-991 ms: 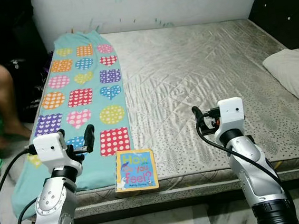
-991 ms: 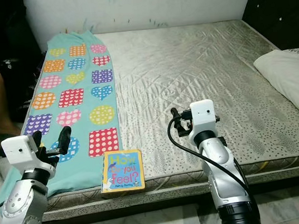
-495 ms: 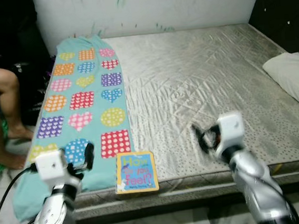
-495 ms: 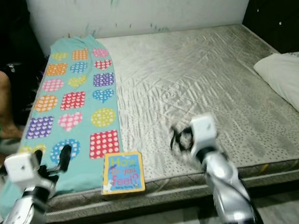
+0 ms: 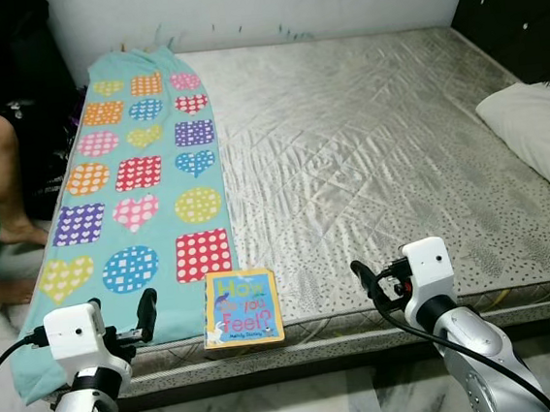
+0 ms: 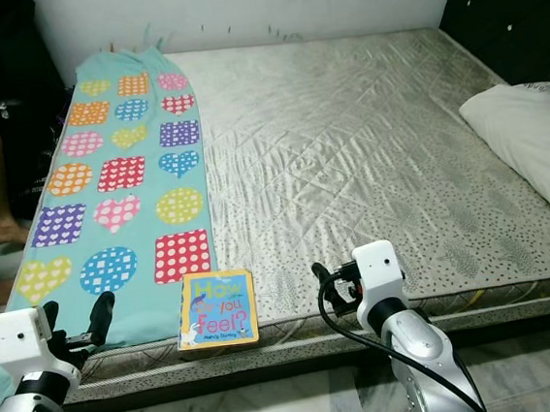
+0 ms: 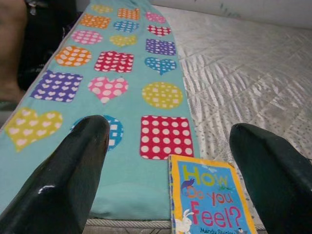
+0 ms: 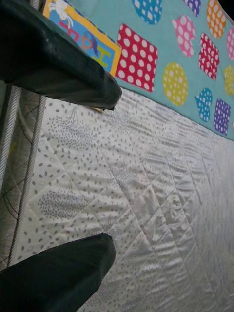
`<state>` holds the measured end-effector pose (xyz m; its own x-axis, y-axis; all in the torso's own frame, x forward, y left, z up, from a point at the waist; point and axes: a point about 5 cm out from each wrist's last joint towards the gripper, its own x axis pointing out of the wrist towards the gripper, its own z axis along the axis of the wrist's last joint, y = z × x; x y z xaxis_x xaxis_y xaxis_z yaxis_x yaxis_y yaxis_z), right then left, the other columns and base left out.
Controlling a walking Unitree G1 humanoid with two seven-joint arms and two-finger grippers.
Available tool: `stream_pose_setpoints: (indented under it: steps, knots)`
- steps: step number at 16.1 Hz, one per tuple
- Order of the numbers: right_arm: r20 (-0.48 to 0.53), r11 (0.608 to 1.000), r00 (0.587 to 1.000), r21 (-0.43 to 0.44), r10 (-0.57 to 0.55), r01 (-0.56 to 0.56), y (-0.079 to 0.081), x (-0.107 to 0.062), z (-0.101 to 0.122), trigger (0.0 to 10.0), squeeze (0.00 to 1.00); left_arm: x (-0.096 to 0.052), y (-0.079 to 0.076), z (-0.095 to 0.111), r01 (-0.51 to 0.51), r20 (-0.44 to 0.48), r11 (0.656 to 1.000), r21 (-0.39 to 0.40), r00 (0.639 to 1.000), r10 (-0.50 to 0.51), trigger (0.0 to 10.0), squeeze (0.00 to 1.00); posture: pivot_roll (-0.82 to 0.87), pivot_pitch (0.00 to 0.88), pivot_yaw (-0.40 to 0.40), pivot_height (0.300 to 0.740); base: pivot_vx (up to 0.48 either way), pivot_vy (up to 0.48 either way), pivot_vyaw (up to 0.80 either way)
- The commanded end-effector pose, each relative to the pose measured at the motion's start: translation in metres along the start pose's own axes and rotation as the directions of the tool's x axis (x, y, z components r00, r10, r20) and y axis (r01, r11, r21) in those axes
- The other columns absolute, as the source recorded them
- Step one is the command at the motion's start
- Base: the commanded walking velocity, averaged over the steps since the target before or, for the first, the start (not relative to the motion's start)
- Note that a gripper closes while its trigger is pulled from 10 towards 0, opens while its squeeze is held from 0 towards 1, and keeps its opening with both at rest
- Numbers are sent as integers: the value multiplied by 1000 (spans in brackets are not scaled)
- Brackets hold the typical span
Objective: Clean up the room
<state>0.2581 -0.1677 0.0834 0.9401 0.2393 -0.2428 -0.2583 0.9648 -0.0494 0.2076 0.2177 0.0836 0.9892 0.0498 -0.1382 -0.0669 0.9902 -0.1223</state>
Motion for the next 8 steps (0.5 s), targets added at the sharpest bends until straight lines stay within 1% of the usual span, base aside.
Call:
stream_pose_setpoints:
  steps: [1, 5, 8]
  knots:
    - [24, 1000, 1000, -6, 4, -4, 1, 2, 7, 10000, 0, 1, -1, 4, 13, 8, 1000, 2, 1000, -13, 10000, 0, 26, 150, -20, 740, 0, 0, 0]
    - [42, 1000, 999, -8, 3, -2, 0, 8, 13, 10000, 0, 9, -6, 10, 36, 38, 999, -2, 999, -36, 10000, 0, 19, 142, -16, 740, 0, 0, 0]
    - [46, 1000, 999, -10, -7, 8, -2, 8, 15, 10000, 0, 13, -11, 15, 73, 65, 997, -8, 995, -72, 10000, 0, 13, 139, -15, 740, 0, 0, 0]
